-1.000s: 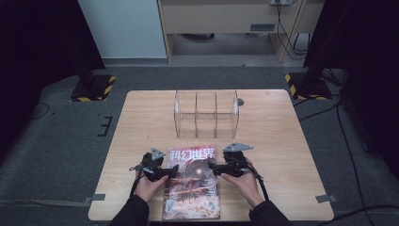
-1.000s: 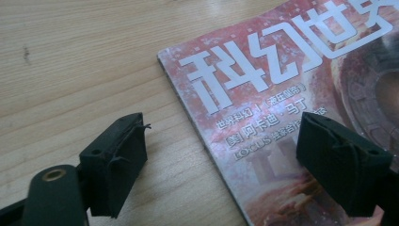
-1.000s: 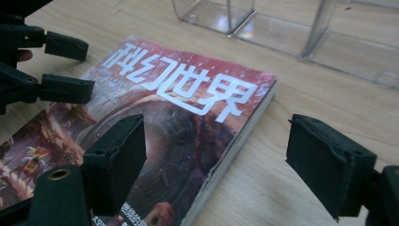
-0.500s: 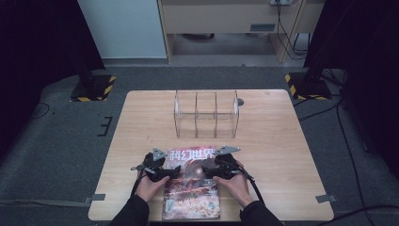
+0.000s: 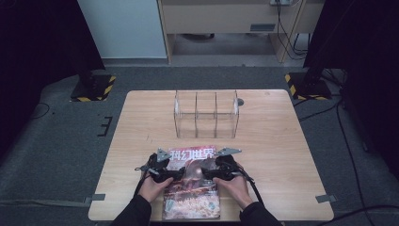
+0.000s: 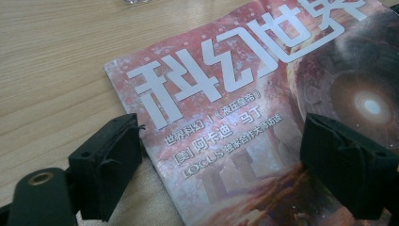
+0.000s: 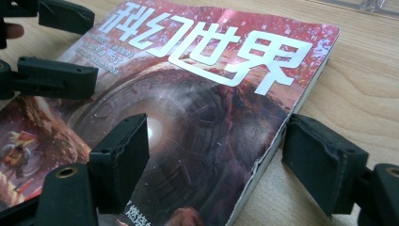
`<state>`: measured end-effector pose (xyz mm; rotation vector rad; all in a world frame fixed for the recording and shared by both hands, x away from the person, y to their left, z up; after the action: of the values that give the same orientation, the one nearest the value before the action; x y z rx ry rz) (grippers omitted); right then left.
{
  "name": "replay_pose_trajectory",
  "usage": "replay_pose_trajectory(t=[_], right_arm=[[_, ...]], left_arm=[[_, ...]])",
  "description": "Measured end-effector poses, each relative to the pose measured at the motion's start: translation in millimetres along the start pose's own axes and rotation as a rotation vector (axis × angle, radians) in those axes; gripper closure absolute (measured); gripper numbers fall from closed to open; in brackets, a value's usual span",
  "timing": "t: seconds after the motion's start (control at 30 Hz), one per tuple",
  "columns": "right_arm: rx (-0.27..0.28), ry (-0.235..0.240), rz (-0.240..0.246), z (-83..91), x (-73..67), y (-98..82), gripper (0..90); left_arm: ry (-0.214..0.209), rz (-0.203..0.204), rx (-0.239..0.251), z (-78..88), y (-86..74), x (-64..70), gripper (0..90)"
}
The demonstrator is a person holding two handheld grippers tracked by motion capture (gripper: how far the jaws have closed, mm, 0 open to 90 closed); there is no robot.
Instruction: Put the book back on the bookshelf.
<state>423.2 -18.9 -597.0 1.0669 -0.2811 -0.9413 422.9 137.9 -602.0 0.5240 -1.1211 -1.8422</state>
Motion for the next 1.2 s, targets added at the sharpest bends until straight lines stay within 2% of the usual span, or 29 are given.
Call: replay_pose_trajectory(t=[0.13, 0.3, 0.43, 0.53, 0.6, 0.7, 0.77, 0.97, 1.03, 1.1, 1.2], right_arm=[[0.046, 0.030, -0.056, 5.5, -1.6, 8.5, 27.3], [0.128, 0.118, -0.127, 13.8, -12.0, 23.8, 30.7], [0.132, 0.120, -0.097, 11.0, -14.4, 22.4, 30.6], [0.072, 0.125, -0.103, 5.0, -17.0, 8.9, 29.9], [0.044, 0.095, -0.049, 2.1, -15.5, 1.2, 30.0], [0.056, 0.088, -0.055, 1.6, -14.9, 1.8, 29.2], [0.053, 0.068, -0.032, 1.5, -12.1, 1.5, 30.0], [0.049, 0.050, 0.000, 2.1, -9.7, 1.2, 30.3], [0.046, 0.050, 0.000, 2.1, -9.9, 0.9, 29.9], [0.054, 0.073, -0.023, 1.2, -12.5, 1.9, 31.8], [0.068, 0.091, -0.033, -1.5, -13.1, 3.9, 36.9]], left_arm=[[-0.001, 0.001, 0.002, -0.1, 0.0, 0.2, 11.8], [0.001, -0.001, 0.002, -0.4, -0.1, 0.7, 11.0], [0.001, 0.001, 0.003, -0.5, -0.1, 0.8, 10.8], [0.000, -0.001, 0.003, -0.6, -0.2, 0.9, 10.6], [0.000, -0.002, 0.002, -0.6, -0.2, 1.0, 10.4], [-0.001, -0.004, 0.002, -0.7, -0.4, 1.1, 10.2], [-0.001, -0.006, 0.000, -0.5, -0.5, 1.0, 10.1], [-0.004, -0.009, 0.000, -0.4, -0.7, 1.0, 10.0], [-0.004, -0.009, 0.000, -0.4, -0.7, 1.1, 9.9], [-0.007, -0.009, 0.001, -0.6, -0.8, 1.3, 9.3], [-0.007, -0.009, 0.001, -0.6, -0.8, 1.3, 9.3]])
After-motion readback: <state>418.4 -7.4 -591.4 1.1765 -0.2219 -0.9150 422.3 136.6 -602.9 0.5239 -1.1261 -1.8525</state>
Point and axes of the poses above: each handheld gripper's, and its own axes: z roughly backward along the jaws, y roughly out of its top, x roughly to its right, the point moved 10 cm from there along -z, roughly forward along the jaws, and after that the axes turned 13 degrees about x, right-handed, at the moved point
